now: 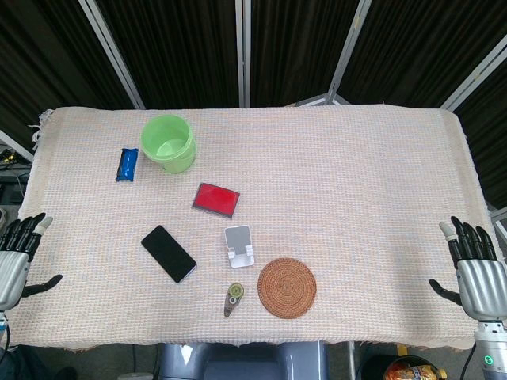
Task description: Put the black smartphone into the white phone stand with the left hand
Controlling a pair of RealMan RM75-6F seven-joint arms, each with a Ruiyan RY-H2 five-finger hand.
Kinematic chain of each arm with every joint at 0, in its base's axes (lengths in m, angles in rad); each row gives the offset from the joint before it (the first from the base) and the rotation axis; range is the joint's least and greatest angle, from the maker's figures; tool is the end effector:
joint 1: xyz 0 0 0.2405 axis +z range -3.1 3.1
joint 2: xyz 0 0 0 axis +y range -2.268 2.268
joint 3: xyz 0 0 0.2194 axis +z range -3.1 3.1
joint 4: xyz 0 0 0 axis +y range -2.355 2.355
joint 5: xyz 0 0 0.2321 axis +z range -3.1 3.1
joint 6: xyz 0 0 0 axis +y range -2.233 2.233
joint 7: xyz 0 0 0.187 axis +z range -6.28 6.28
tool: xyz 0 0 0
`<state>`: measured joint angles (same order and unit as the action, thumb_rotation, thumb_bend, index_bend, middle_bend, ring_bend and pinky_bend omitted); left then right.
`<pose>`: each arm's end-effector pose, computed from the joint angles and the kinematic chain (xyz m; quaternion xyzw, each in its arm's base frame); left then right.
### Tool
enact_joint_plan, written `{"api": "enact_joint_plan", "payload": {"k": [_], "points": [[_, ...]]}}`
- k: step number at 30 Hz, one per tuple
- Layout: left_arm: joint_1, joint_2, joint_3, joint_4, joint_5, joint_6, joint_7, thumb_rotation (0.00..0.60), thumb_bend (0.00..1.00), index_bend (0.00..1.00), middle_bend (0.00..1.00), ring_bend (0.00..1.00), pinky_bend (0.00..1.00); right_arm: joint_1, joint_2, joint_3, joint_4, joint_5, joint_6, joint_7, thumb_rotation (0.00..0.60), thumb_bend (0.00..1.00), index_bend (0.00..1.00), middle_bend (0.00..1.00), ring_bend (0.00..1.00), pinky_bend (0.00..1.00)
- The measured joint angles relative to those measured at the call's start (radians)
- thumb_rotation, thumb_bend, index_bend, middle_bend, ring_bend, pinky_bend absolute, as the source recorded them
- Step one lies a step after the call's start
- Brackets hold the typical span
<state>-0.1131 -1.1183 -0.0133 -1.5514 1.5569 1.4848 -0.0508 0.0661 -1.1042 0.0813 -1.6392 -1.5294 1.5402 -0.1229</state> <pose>-0.2880 0.2235 0.1188 -0.6236 -0.3745 -0.3921 0.5631 -0.2739 -0.2240 0.1372 0.6016 -0.3285 0.3821 0.6198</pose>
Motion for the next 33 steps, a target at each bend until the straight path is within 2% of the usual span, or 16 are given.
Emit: {"api": "enact_joint_plan", "payload": {"k": [7,13,23,27,33], "points": [[-0.007,-0.002,0.01,0.004,0.024,-0.01,-0.007,0.6,0.0,0.0,0.0,0.0,0.0,0.001,0.0,-0.003,-0.001,0.0,-0.007,-0.001,0.6,0.0,0.0,0.0,0.0,0.0],[-0.062,-0.02,0.023,0.008,0.06,-0.096,0.018,0.6,0.0,0.0,0.0,0.0,0.0,0.001,0.005,0.0,-0.005,0.008,-0.009,0.009,0.6,0.0,0.0,0.0,0.0,0.0],[-0.321,-0.149,0.037,0.065,0.178,-0.43,0.158,0.6,0.0,0.0,0.0,0.0,0.0,0.011,0.011,0.021,0.001,0.063,-0.039,0.018,0.6,0.0,0.0,0.0,0.0,0.0],[-0.402,-0.211,0.036,0.127,0.21,-0.493,0.166,0.6,0.0,0.01,0.0,0.02,0.02,0.011,0.015,0.03,-0.008,0.08,-0.037,0.008,0.6,0.0,0.0,0.0,0.0,0.0],[-0.477,-0.266,0.046,0.218,0.249,-0.529,0.137,0.6,0.0,0.1,0.0,0.09,0.1,0.012,0.017,0.038,-0.015,0.096,-0.037,-0.007,0.6,0.0,0.0,0.0,0.0,0.0]]}}
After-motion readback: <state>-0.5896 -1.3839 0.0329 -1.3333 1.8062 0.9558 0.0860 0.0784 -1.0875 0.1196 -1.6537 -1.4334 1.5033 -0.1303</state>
